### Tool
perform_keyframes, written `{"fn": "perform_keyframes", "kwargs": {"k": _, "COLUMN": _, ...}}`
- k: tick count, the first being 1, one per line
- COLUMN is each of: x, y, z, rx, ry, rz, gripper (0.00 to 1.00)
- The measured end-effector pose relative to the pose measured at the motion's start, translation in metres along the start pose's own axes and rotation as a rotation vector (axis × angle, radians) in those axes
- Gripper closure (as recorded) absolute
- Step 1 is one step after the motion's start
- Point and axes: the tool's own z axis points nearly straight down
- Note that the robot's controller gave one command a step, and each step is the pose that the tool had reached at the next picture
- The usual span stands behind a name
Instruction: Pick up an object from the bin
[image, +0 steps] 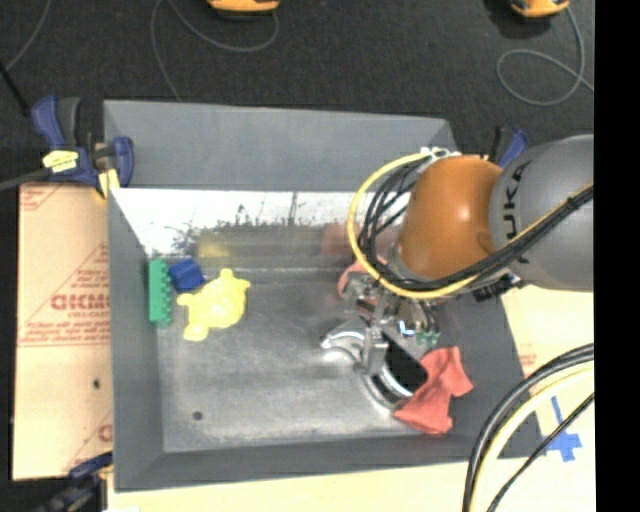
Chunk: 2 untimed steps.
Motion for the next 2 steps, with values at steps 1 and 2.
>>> {"fn": "perform_keyframes", "kwargs": {"k": 1, "x": -0.002, "y": -0.022, "z": 0.026, "rx": 0.001, "ry": 0.007, "rz": 0.191, "gripper": 0.00}}
{"fn": "perform_keyframes", "kwargs": {"k": 2, "x": -0.005, "y": -0.028, "z": 0.062, "rx": -0.001, "ry": -0.003, "rz": 0.182, "gripper": 1.00}}
